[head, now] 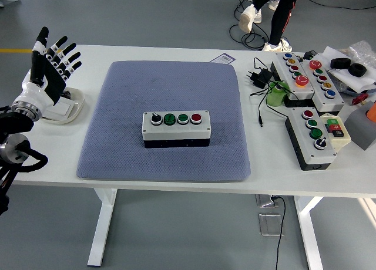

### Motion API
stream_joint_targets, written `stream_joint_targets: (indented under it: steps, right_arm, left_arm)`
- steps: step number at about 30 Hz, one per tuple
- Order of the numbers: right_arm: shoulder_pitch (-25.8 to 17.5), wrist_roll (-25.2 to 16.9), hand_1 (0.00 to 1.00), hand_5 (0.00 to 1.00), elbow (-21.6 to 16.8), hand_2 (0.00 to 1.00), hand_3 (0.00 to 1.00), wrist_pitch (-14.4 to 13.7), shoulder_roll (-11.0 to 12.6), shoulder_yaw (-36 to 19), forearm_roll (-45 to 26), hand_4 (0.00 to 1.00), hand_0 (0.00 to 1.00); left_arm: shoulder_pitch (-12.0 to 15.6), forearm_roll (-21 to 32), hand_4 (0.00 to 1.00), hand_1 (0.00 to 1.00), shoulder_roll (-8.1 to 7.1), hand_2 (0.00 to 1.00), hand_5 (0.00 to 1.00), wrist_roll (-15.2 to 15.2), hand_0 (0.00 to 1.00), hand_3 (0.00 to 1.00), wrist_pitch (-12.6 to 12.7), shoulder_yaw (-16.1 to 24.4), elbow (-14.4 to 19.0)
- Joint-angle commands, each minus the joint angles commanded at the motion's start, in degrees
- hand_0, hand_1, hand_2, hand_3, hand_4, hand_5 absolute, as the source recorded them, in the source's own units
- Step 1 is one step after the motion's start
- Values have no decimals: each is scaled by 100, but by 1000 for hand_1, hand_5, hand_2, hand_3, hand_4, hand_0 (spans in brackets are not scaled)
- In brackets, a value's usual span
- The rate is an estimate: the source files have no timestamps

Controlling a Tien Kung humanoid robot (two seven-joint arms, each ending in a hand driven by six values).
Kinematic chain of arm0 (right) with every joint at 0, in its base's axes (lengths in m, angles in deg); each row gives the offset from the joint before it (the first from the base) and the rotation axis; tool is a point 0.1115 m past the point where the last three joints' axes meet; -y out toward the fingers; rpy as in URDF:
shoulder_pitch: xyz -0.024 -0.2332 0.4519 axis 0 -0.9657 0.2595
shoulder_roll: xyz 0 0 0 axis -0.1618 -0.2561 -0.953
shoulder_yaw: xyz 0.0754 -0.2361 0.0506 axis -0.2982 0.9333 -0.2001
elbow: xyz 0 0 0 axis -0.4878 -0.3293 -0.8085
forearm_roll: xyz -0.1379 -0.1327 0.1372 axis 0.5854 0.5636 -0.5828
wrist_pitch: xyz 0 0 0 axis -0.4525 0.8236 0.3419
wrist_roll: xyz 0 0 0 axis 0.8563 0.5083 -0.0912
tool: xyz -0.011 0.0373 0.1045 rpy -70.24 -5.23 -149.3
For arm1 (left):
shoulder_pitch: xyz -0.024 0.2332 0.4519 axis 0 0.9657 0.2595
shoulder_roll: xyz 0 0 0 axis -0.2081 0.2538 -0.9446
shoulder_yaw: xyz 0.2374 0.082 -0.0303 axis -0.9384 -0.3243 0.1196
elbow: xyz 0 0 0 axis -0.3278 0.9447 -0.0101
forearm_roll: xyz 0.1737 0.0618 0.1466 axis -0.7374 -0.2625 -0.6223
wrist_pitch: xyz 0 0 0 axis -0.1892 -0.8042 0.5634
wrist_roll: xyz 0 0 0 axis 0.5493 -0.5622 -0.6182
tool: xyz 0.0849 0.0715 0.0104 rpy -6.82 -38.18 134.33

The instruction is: Pick up the button,place it on the desk,press the button,press the button

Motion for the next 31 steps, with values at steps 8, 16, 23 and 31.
stream_joint_targets:
  steps: [8, 16, 23, 31]
  right_arm:
    - [-8, 6, 507, 357, 0, 548, 591, -1, -2, 24, -21, 246, 642]
    - [-2, -4, 508, 359, 0, 548, 591, 3, 0, 23, -34, 245, 642]
    - [7, -6, 507, 357, 0, 548, 590, 1, -2, 26, -55, 245, 642]
    - [1, 2, 507, 357, 0, 548, 590, 3, -1, 31, -48, 245, 642]
  left_arm:
    - [17, 9, 880, 900, -38, 919, 977, -4, 909, 950, -43, 2, 3]
    - [30, 13, 882, 901, -63, 918, 975, -1, 905, 947, -64, 18, 4]
    - [26, 10, 880, 903, -106, 919, 981, -3, 906, 948, -101, 25, 20]
    - [12, 3, 866, 904, -143, 919, 998, -6, 908, 950, -142, 37, 25]
